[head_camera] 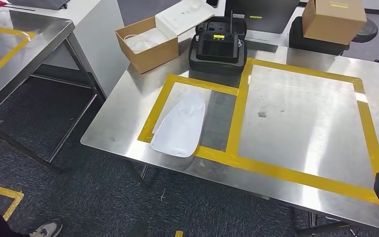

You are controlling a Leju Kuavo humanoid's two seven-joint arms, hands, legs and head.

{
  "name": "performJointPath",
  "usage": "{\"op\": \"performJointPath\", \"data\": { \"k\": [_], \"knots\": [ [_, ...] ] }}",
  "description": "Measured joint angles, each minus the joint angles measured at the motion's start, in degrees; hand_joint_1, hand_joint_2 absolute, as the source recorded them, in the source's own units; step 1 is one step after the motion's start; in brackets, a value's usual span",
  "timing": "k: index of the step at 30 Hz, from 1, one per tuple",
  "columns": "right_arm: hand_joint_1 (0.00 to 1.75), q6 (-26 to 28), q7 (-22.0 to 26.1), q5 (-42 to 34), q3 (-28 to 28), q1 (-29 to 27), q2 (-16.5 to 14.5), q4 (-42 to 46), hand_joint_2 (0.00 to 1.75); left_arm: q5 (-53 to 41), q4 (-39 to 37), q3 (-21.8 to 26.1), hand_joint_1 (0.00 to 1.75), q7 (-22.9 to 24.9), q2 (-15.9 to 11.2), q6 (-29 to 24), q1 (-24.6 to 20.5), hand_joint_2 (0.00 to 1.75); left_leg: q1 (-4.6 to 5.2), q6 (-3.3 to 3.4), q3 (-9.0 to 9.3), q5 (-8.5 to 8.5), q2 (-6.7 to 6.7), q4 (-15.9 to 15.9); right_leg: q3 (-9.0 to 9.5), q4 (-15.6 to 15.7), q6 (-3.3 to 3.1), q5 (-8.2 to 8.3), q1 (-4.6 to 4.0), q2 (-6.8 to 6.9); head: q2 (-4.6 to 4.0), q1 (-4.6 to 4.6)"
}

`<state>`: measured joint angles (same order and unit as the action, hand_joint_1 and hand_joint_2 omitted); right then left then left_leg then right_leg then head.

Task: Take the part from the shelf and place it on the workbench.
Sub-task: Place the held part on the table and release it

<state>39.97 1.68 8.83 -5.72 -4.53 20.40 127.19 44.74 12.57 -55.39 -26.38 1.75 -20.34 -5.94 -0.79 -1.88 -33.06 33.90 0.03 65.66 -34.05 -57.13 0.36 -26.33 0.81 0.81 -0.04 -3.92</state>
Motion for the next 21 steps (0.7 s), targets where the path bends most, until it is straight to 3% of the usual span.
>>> {"op": "performJointPath", "data": {
  "k": [2,6,7,8,10,11,12,13,15,16,18,21],
  "knots": [
    [0.0,0.0,0.0,0.0,-0.2,0.2,0.2,0.0,1.75,0.0,0.0,0.0,0.0,0.0,0.0,0.0,-0.2,0.0,0.03,0.49,3.79,-1.33,-0.18,-6.0,-0.77,-0.6,0.64,0.44,0.01,-0.04,0.0,-0.04],
    [0.0,-0.1,-0.1,0.0,-0.8,0.7,0.6,-0.1,1.75,0.0,0.0,0.0,0.0,0.1,0.2,-0.3,-0.2,0.0,0.37,2.73,3.44,-2.56,-0.22,-7.1,-1.35,-0.7,1.94,1.37,0.19,-0.22,0.0,0.18],
    [0.0,-0.1,-0.1,0.0,-0.9,0.7,0.8,-0.1,1.75,0.0,0.0,0.0,0.0,0.1,0.2,-0.3,-0.2,0.0,0.36,3.26,2.97,-3.08,-0.16,-7.1,-1.79,-1.5,2.2,0.31,0.25,-0.27,0.0,0.3],
    [0.0,-0.1,-0.2,0.0,-1.0,0.8,0.9,-0.1,1.75,0.0,0.0,0.0,0.0,0.1,0.2,-0.4,-0.3,0.0,0.37,3.71,2.37,-3.67,-0.09,-7.2,-2.54,-3.5,2.41,-1.75,0.27,-0.31,0.0,0.45],
    [0.0,-0.1,-0.2,0.0,-1.1,0.8,1.1,-0.1,1.75,0.0,0.0,0.0,0.0,0.2,0.3,-0.4,-0.3,0.0,0.63,4.27,1.07,-4.73,-0.01,-7.1,-4.43,-10.2,2.61,-7.36,0.25,-0.37,0.0,0.8],
    [0.0,-0.1,-0.2,0.0,-1.2,0.8,1.1,-0.2,1.75,0.0,0.0,0.0,0.0,0.2,0.3,-0.4,-0.3,0.0,0.86,4.42,0.38,-5.25,0.03,-7.1,-5.04,-13.7,2.55,-9.34,0.22,-0.4,0.0,0.91],
    [0.0,-0.1,-0.2,0.0,-1.3,0.8,1.1,-0.3,1.75,0.0,0.0,0.0,0.0,0.2,0.3,-0.4,-0.3,0.0,1.13,4.54,-0.29,-5.77,0.06,-7.1,-5.0,-15.8,2.36,-10.09,0.17,-0.41,0.0,1.0],
    [0.0,-0.1,-0.2,0.0,-1.4,0.8,1.1,-0.4,1.75,0.0,0.0,0.0,0.0,0.2,0.3,-0.4,-0.3,0.0,1.43,4.65,-0.95,-6.28,0.08,-7.1,-4.05,-16.0,1.98,-9.69,0.03,-0.44,0.0,1.05],
    [0.0,-0.1,-0.3,-0.2,-1.7,0.8,1.2,-0.5,1.75,0.0,0.0,0.0,0.0,0.2,0.4,-0.4,-0.3,0.0,1.99,4.77,-2.07,-7.29,0.06,-7.1,0.65,-10.5,0.64,-7.0,-0.61,-0.59,0.0,1.08],
    [0.0,-0.1,-0.3,-0.3,-1.8,1.0,1.3,-0.5,1.75,0.0,0.0,0.0,0.0,0.3,0.5,-0.4,-0.3,0.0,2.24,4.75,-2.49,-7.72,0.04,-7.1,3.63,-6.2,-0.28,-6.24,-1.07,-0.66,0.0,1.04],
    [0.0,-0.1,-0.5,-0.5,-2.0,1.1,1.6,-0.4,1.75,-0.1,0.0,0.0,0.0,0.8,0.7,-0.4,-0.3,0.0,2.3,4.44,-2.95,-8.66,0.09,-7.2,7.58,0.2,-1.23,-5.78,-1.81,-0.7,0.0,0.97],
    [0.0,-0.1,-1.1,-0.4,-2.2,1.1,2.3,-0.3,1.75,-0.6,0.0,0.0,0.0,2.0,0.8,-0.2,-0.2,0.0,1.98,3.57,-3.3,-9.71,0.16,-7.5,7.89,2.4,-1.5,-4.58,-2.06,-0.44,0.0,1.16]
  ]
}}
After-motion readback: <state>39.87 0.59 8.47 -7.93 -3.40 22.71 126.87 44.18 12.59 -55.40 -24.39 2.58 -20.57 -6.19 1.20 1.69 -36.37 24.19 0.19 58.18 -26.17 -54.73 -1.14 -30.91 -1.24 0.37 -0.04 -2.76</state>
